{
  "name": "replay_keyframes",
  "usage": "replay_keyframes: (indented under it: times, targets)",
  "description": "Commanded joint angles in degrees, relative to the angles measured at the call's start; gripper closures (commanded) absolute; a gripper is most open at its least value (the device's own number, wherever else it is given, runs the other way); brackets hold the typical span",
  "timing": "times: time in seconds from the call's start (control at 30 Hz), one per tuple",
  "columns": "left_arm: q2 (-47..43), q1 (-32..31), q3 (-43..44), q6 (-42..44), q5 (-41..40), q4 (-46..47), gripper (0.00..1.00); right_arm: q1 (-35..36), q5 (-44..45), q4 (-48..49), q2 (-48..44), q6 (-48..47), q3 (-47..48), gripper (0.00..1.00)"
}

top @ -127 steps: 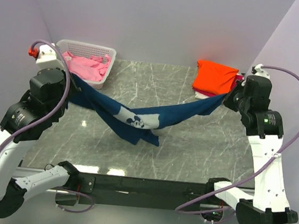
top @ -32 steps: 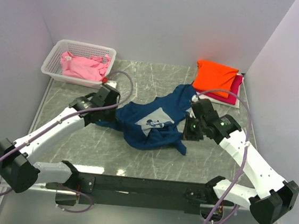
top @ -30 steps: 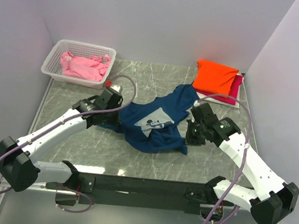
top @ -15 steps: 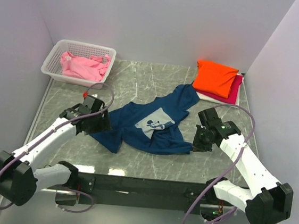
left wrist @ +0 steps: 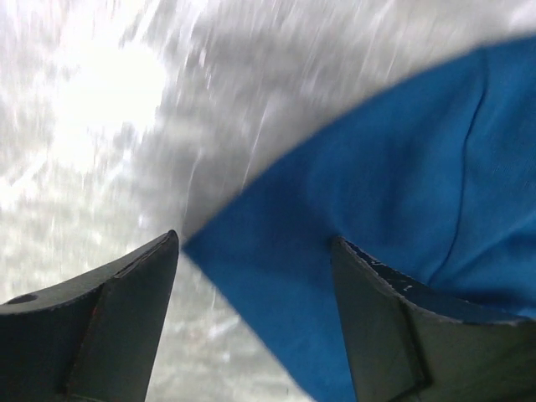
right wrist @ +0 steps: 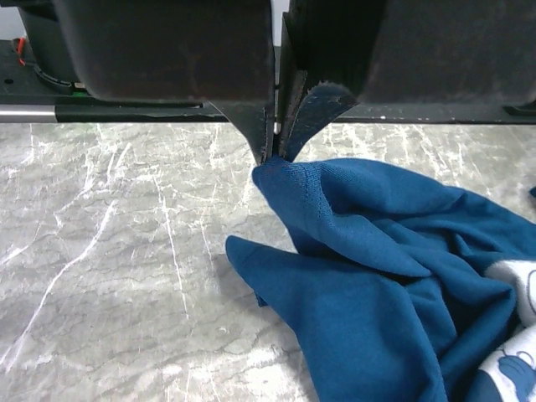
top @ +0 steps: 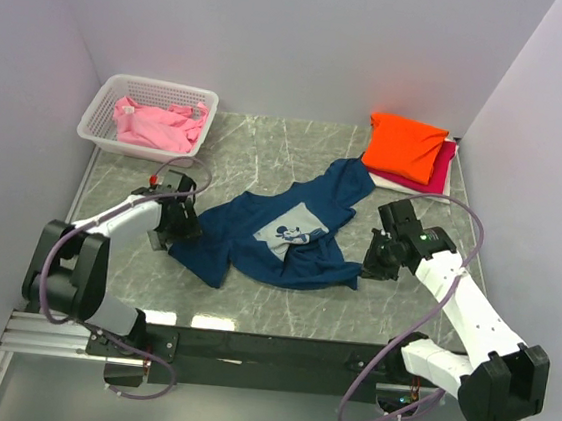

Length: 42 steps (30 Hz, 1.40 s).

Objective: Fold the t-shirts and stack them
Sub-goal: Flatten the tshirt out

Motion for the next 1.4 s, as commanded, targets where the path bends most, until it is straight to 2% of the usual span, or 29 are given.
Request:
replay_keyframes:
  times: [0.0, 0.2, 0.4, 0.5, 0.53, 0.57, 0.9, 1.1, 1.27, 1.37]
  targets:
    - [2.4, 0.8, 3.5, 3.1, -2.8, 5.2, 0.22, -1.0, -0.1, 1.7, -1.8, 0.8, 0.8, 1.0]
    - [6.3, 1.1, 5.0, 4.9, -2.2, 7.3, 0.3, -1.7, -0.3, 2.1, -1.8, 1.1, 0.5, 1.0]
    - [9.3, 1.1, 4.3, 5.4, 1.4, 8.4, 0.51, -2.5, -0.1, 2.1, -0.5, 0.9, 1.9, 1.0]
    - [8.7, 1.1, 3.9, 5.7, 2.4, 8.6, 0.75, -2.9, 0.0, 2.0, 0.4, 0.5, 3.3, 1.0]
    - [8.5, 1.1, 4.0, 5.9, 2.7, 8.0, 0.91, -3.2, 0.1, 2.0, 0.6, 0.4, 3.8, 1.0]
    - [8.0, 1.1, 4.3, 6.0, 3.0, 7.4, 0.98, -3.2, 0.3, 1.6, 1.1, 0.0, 5.1, 1.0]
    - [-6.0, 1.5, 17.6, 7.1, 1.7, -9.2, 0.99, -4.8, 9.8, -4.2, -1.7, -0.6, 17.7, 1.0]
    - [-13.3, 2.0, 19.5, 4.3, 4.2, -16.9, 0.99, -4.9, 15.5, -6.2, -5.4, 0.6, 22.7, 1.0]
    - [-15.3, 2.2, 18.1, 1.4, 11.2, -14.8, 0.99, -5.2, 18.9, -7.3, -6.4, 0.7, 23.2, 1.0]
    - [-12.0, 2.2, 16.8, 1.2, 14.8, -8.0, 1.0, -5.8, 19.5, -5.5, -5.9, 1.0, 21.0, 1.0]
